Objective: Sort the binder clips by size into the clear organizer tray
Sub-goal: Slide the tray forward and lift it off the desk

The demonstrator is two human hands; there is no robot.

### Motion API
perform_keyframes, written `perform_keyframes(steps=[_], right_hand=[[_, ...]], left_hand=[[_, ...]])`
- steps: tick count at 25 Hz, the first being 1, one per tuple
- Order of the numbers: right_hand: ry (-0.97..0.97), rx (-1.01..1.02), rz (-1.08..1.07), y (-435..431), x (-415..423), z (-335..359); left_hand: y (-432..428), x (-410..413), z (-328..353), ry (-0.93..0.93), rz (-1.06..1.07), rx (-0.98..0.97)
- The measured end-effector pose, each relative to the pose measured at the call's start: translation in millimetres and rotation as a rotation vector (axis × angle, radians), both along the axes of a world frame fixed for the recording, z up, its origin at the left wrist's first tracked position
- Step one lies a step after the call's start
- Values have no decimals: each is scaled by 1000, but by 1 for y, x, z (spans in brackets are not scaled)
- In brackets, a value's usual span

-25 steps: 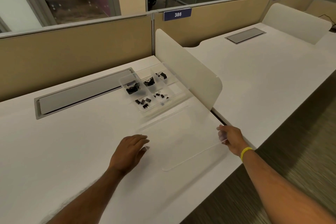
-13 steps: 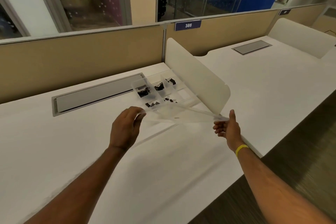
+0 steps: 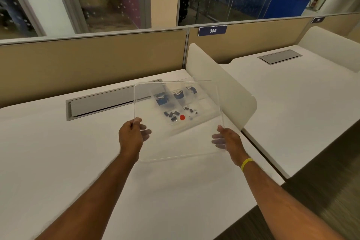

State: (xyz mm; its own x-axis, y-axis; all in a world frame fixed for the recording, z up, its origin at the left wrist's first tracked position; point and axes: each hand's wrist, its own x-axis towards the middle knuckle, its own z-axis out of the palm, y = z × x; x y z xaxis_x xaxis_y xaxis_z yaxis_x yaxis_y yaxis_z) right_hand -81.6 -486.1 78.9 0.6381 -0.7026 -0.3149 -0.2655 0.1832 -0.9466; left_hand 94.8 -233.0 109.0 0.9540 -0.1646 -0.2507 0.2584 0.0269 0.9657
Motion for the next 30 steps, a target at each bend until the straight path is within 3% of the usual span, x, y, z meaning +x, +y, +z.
perform_keyframes(steps=[3, 8, 15, 19, 24, 30], right_hand=[[-32, 47, 29, 5, 10, 1], [-78, 49, 12, -2, 33, -4], [-36, -18, -8, -38, 73, -12], [42, -268, -23, -81, 102, -17], [124, -502, -62, -130, 135, -16], [144, -445, -79, -159, 156, -47]], left_hand=[[-1, 6, -8, 186, 82, -90], [0, 10, -25, 258, 140, -155], [-30, 28, -43, 80, 8, 38], [-68, 47, -44, -10, -144, 126], [-122, 77, -50, -36, -185, 232], [-154, 90, -67, -24, -154, 248]])
